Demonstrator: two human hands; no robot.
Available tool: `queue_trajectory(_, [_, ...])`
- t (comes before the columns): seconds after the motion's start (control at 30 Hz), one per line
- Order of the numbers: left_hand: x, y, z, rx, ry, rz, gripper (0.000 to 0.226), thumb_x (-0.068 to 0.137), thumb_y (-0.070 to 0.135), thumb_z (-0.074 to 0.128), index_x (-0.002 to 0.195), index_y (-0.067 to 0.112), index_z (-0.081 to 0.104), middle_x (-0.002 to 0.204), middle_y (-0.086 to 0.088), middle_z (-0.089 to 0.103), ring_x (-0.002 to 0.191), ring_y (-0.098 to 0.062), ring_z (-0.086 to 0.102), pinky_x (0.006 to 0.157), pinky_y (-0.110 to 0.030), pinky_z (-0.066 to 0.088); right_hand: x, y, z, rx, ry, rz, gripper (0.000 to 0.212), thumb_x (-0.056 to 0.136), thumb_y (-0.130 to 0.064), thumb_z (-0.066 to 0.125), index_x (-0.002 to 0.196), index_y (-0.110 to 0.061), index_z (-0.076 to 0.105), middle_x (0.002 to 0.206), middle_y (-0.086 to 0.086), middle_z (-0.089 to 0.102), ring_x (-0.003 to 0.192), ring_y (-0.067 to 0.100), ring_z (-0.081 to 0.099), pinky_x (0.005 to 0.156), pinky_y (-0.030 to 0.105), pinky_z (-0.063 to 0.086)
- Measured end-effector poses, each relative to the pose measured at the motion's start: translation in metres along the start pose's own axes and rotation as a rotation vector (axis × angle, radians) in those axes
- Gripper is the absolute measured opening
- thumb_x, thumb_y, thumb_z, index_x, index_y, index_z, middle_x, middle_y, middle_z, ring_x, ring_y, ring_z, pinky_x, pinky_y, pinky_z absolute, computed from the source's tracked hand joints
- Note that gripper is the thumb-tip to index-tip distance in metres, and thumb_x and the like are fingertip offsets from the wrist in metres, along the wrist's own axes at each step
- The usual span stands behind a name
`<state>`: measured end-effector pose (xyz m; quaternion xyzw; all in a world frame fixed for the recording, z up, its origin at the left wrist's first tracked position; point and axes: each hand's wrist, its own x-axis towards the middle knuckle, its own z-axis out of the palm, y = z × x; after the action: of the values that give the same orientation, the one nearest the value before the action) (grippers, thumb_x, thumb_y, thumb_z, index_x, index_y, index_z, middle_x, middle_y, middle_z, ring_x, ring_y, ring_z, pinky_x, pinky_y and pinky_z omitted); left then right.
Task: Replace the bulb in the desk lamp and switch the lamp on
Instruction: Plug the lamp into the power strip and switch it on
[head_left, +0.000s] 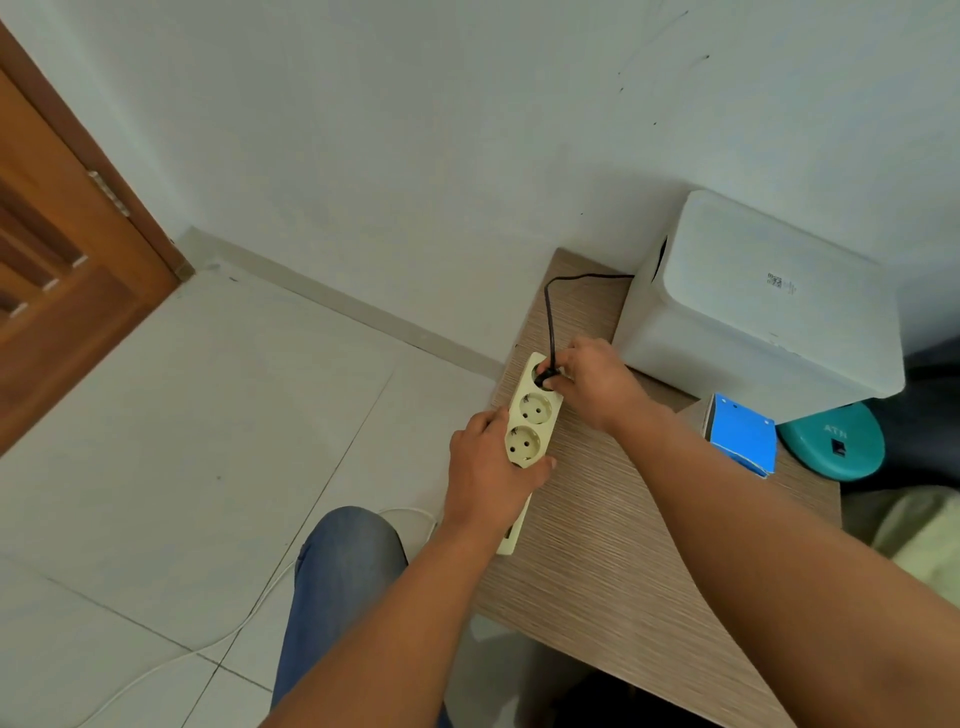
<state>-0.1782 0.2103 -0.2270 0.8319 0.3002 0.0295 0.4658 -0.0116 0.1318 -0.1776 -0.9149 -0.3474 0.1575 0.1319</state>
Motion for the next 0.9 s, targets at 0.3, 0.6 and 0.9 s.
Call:
queue_trajectory(0.3, [-0.001, 0.008, -0.009, 0.086, -0.051, -0.039, 0.075, 0.072, 0.055, 0.081, 0.133, 0.018, 0.054, 0.128, 0.002, 0.053, 0.115, -0.022, 0.048, 0.093, -0.032, 0.047, -0.015, -0.009, 0.0, 0.198, -0.077, 0.144, 0.036, 0.09, -0.02, 0.065, 0.126, -0.021, 0.063, 0.103, 0.001, 0.063, 0.095, 0.018, 0.061, 0.081, 0.033, 0.049])
queue_trajectory(0.6, [-0.037, 0.033, -0.025, 0.192, 0.009, 0.002, 0.072, 0.083, 0.055, 0.064, 0.141, 0.015, 0.048, 0.133, -0.006, 0.051, 0.12, -0.026, 0.042, 0.098, -0.039, 0.046, -0.122, 0.0, -0.009, 0.464, 0.175, 0.22, 0.036, 0.093, -0.022, 0.065, 0.129, -0.022, 0.061, 0.1, -0.002, 0.064, 0.083, 0.008, 0.057, 0.084, 0.028, 0.046])
queue_trajectory(0.9, [-0.11, 0.079, 0.031, 0.256, -0.22, 0.336, 0.072, 0.093, 0.047, 0.058, 0.154, 0.015, 0.037, 0.154, 0.0, 0.04, 0.143, -0.017, 0.034, 0.116, -0.028, 0.027, -0.258, 0.072, 0.002, 0.638, 0.432, 0.511, 0.038, 0.098, -0.028, 0.059, 0.135, -0.02, 0.058, 0.093, -0.008, 0.06, 0.076, 0.002, 0.055, 0.07, 0.013, 0.041])
